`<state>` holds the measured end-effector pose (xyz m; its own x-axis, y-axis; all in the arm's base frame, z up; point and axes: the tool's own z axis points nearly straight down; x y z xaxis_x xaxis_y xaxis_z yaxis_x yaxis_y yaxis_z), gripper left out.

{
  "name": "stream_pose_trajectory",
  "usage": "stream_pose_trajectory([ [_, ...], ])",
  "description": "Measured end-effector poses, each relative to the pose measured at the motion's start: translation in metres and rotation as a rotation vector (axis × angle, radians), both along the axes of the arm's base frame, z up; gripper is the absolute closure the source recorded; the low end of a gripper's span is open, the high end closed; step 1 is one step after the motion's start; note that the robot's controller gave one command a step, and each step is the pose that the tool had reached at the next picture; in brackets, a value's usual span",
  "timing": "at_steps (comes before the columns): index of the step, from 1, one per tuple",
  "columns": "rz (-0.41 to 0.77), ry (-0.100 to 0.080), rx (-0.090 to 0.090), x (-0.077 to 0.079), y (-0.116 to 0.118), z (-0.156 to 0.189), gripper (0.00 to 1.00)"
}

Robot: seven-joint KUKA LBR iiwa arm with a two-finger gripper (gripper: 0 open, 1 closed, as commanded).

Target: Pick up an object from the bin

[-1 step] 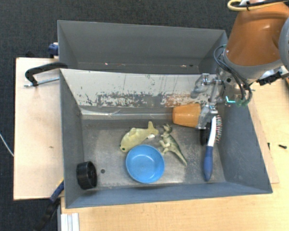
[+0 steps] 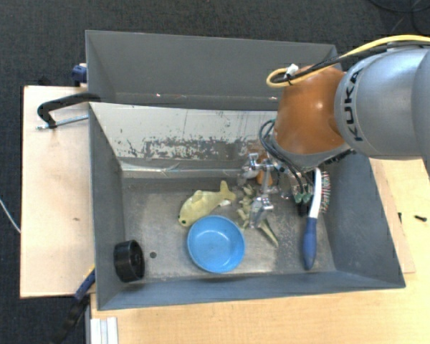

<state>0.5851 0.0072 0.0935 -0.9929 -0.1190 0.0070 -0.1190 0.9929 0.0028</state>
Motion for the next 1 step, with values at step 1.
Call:
stream_pose_trajectory([
  [1,0.015,-0.008,-0.008,0.0172,0.0255,-0.016,0.0],
])
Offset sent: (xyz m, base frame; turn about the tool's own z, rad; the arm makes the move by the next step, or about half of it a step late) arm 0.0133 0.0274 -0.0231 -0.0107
